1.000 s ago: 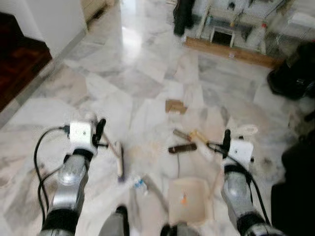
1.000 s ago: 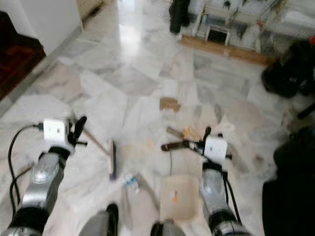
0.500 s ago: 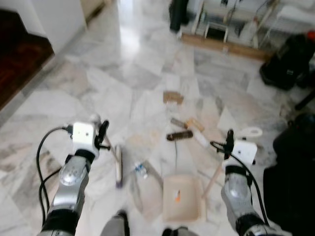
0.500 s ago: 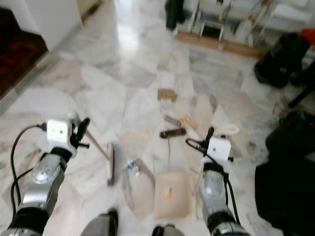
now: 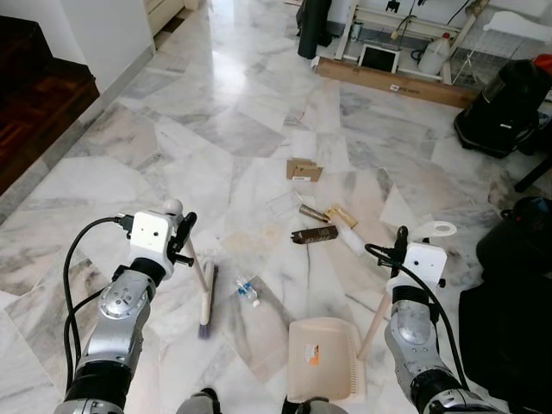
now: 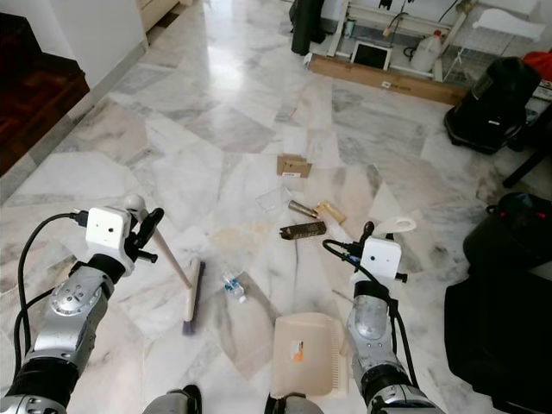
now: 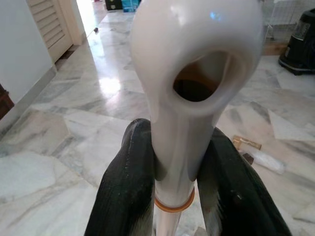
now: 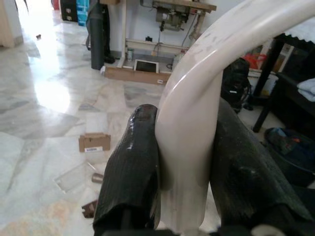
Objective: Sweep floor
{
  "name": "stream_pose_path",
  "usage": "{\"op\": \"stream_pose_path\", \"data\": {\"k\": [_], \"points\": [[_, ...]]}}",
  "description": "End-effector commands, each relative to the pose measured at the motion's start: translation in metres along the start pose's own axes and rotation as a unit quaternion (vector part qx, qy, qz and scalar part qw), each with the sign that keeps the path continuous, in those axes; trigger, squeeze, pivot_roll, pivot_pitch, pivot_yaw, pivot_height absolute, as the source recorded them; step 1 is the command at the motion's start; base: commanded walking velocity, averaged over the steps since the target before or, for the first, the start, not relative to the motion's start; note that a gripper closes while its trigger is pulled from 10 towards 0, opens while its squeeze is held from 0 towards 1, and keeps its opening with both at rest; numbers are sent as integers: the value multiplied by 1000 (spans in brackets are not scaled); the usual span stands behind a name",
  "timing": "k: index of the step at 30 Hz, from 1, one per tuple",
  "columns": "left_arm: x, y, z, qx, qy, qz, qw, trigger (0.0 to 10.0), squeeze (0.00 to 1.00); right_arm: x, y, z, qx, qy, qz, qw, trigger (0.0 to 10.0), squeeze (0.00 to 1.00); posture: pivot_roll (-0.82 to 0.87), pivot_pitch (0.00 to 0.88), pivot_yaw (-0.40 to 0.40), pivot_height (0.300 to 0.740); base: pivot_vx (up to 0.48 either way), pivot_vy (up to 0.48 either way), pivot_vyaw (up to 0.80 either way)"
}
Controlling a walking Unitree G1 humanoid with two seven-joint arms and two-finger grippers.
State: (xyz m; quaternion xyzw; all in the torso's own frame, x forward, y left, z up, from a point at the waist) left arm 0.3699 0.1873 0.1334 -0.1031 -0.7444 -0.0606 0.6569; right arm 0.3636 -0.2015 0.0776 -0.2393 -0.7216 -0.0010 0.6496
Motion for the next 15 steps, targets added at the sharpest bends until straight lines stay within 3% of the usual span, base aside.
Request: {"op": "stream_pose_path", "data": {"k": [1, 7, 15], "points": [[-3, -2, 0, -10, 8, -3, 1000, 10000, 0, 0, -9, -3, -34, 9, -32, 999, 10000, 0, 263, 187, -98, 740, 0, 0, 0], [3, -2, -4, -22, 5, 1, 1000, 10000, 0, 10, -14, -12, -60, 6, -84, 995, 10000, 0, 275, 170, -60, 740, 0, 0, 0], [11, 0, -9, -31, 1, 3, 1000, 10000, 0, 16, -18, -16, -75, -5, -100, 992, 10000, 0, 294, 171, -27, 740, 0, 0, 0]]}}
Point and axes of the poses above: a point about 5 cm out from each wrist's last joint towards the gripper, its own z axis pointing back from the gripper into the wrist, its own x axis along the axis of the wrist's last joint, y = z × x, the point moved 5 cm from there along -z, pointing out of the wrist towards the gripper, and after that the axes turned 15 degrees about z, right-handed, at the moved point
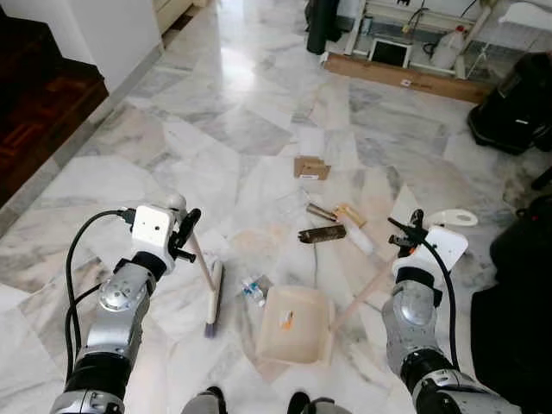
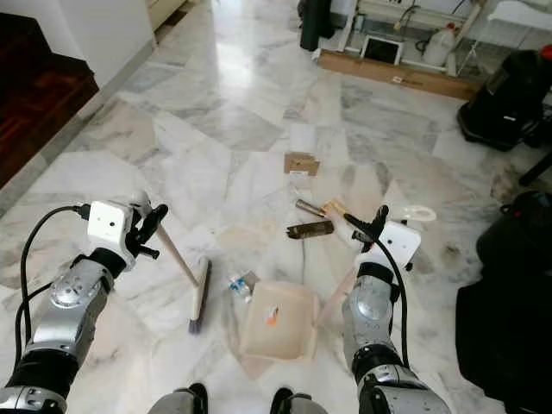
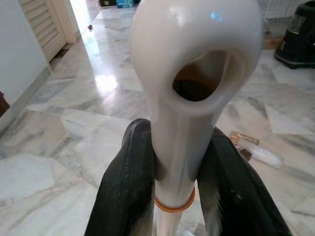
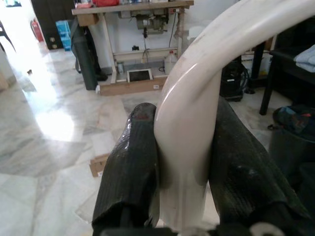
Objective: Sweep floor
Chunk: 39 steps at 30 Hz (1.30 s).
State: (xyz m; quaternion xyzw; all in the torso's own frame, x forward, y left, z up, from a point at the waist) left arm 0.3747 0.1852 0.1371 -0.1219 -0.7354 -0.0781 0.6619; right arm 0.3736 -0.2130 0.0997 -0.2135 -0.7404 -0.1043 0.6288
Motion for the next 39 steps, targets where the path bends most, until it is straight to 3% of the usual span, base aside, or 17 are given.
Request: {"op": "stream_pose_path", "data": {"k": [1, 13, 19, 32, 39], "points": [[10, 1, -4, -7, -10, -1, 1000, 10000, 0, 0, -5, 0, -12, -3, -9, 1000, 10000, 0, 295, 173, -26, 740, 0, 0, 0], [21, 1, -2, -17, -21, 2, 1000, 10000, 0, -3, -6, 6, -8, -10, 3, 1000, 10000, 0, 315, 218, -14, 740, 0, 0, 0], [30, 1, 0, -21, -30, 7, 999, 10000, 0, 4, 0, 3, 16, -31, 30, 999, 10000, 0, 319, 246, -21, 740, 0, 0, 0], [48, 4, 3, -24, -41, 1, 999, 10000, 0, -1, -8, 6, 8, -31, 46, 998, 10000, 0, 353, 306, -11, 740, 0, 0, 0], [64, 5, -2, -30, -54, -6, 998, 10000, 0, -9, -16, 12, -1, -24, 54, 998, 10000, 0, 377, 334, 7, 740, 0, 0, 0]]}}
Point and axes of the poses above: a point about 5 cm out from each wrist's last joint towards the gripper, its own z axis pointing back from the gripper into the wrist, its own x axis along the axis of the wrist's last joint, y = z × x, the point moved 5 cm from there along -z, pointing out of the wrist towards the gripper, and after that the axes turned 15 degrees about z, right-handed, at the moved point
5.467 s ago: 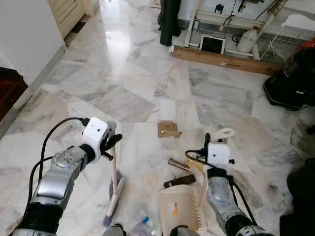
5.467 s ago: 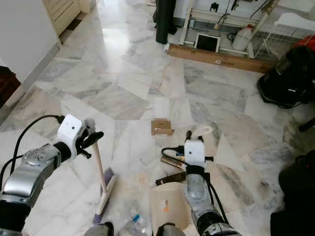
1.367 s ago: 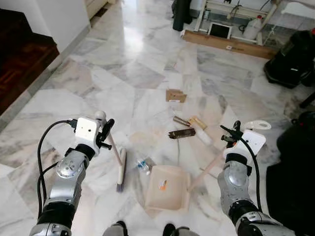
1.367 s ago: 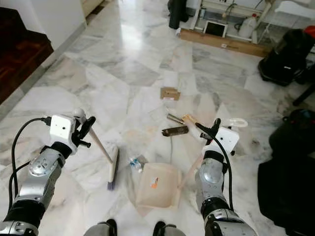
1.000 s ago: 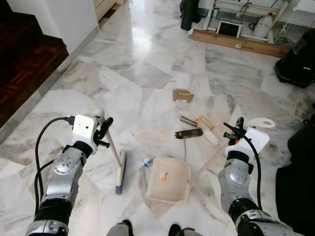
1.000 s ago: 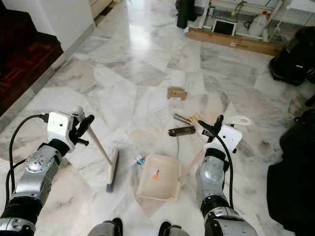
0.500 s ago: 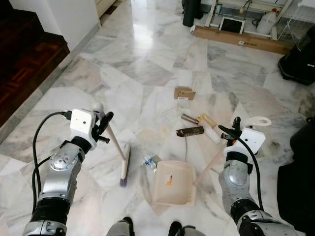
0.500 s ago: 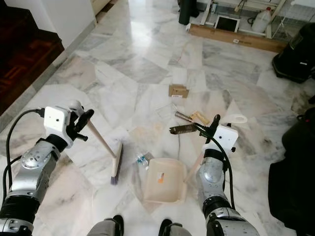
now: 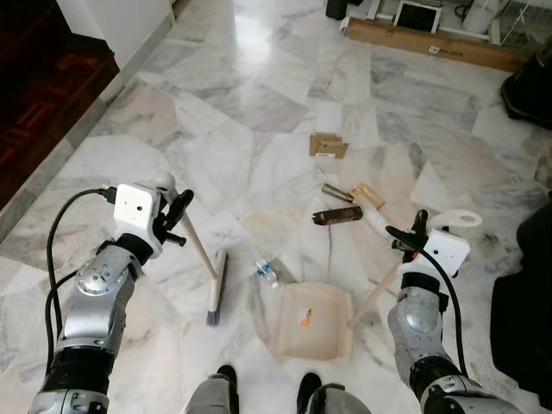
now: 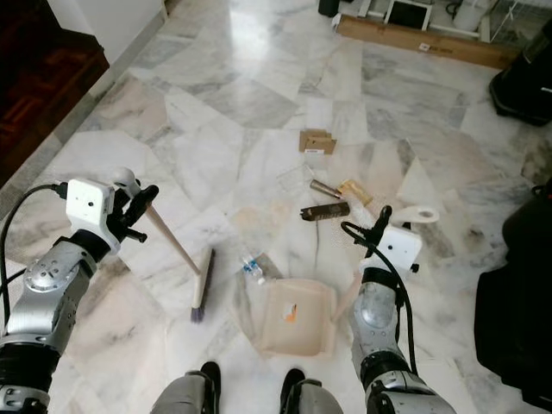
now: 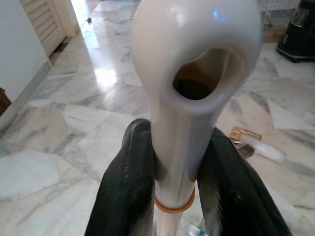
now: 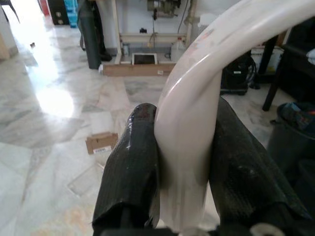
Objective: Sweep floor
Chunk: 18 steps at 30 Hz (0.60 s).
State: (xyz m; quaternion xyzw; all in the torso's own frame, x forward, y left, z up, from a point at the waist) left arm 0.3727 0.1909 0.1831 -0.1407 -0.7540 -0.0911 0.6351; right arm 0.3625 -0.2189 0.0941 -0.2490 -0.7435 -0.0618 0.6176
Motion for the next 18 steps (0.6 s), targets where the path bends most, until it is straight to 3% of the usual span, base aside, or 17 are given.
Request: {"op": "stream_pose_path", "data": {"k": [1, 18], "points": [[19, 2, -2, -7, -23, -8, 1000, 10000, 0, -5, -8, 4, -12, 0, 4, 1000, 10000, 0, 379, 337, 9, 740, 0, 0, 0], [38, -4, 0, -14, -42, -3, 999, 10000, 0, 22, -11, -9, -33, -54, -25, 998, 10000, 0, 402, 383, 27, 740, 0, 0, 0]]}}
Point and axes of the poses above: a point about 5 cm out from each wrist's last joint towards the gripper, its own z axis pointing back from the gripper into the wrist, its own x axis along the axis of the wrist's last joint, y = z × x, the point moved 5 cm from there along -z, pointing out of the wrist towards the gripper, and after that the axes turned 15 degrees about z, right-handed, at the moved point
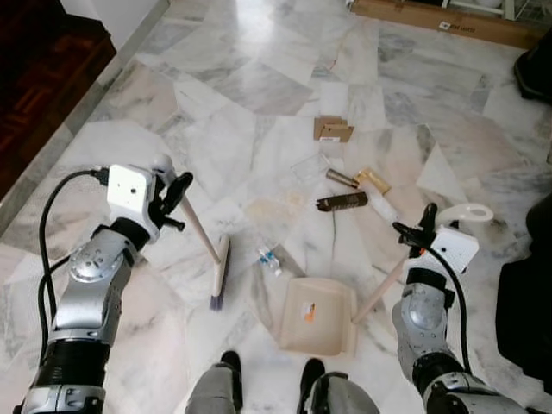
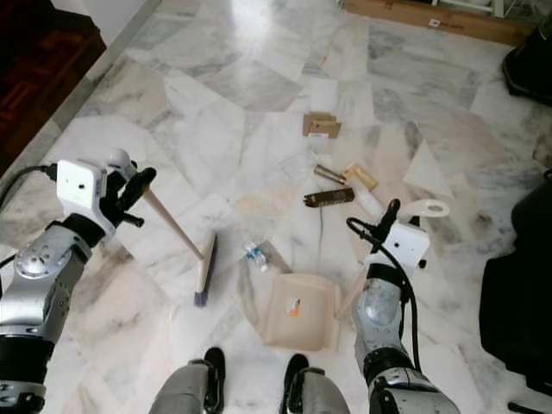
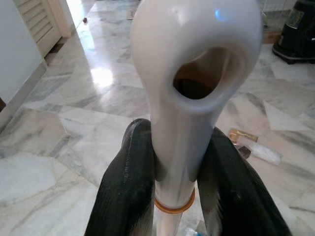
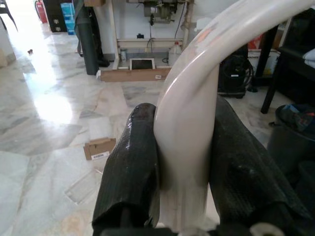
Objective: Sweep floor
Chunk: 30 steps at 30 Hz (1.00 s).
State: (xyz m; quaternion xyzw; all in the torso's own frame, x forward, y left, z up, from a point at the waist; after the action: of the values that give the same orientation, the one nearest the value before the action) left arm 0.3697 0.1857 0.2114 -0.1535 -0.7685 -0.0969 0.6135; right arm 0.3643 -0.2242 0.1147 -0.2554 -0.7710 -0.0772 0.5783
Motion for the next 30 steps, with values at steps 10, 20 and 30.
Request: {"op": "stream_pose_path", "data": {"k": [10, 20, 30], "points": [[17, -2, 4, -5, -23, -2, 1000, 10000, 0, 20, -6, -15, -20, -38, -17, 999, 10000, 0, 404, 391, 23, 740, 0, 0, 0], [22, -7, 6, -11, -26, 1, 1000, 10000, 0, 12, 1, -7, 5, -30, 10, 999, 10000, 0, 420, 412, 31, 740, 0, 0, 0], [37, -11, 1, -29, -24, 34, 999, 10000, 0, -22, 10, 32, 35, 25, 28, 999, 10000, 0, 444, 433, 52, 740, 0, 0, 0]]}}
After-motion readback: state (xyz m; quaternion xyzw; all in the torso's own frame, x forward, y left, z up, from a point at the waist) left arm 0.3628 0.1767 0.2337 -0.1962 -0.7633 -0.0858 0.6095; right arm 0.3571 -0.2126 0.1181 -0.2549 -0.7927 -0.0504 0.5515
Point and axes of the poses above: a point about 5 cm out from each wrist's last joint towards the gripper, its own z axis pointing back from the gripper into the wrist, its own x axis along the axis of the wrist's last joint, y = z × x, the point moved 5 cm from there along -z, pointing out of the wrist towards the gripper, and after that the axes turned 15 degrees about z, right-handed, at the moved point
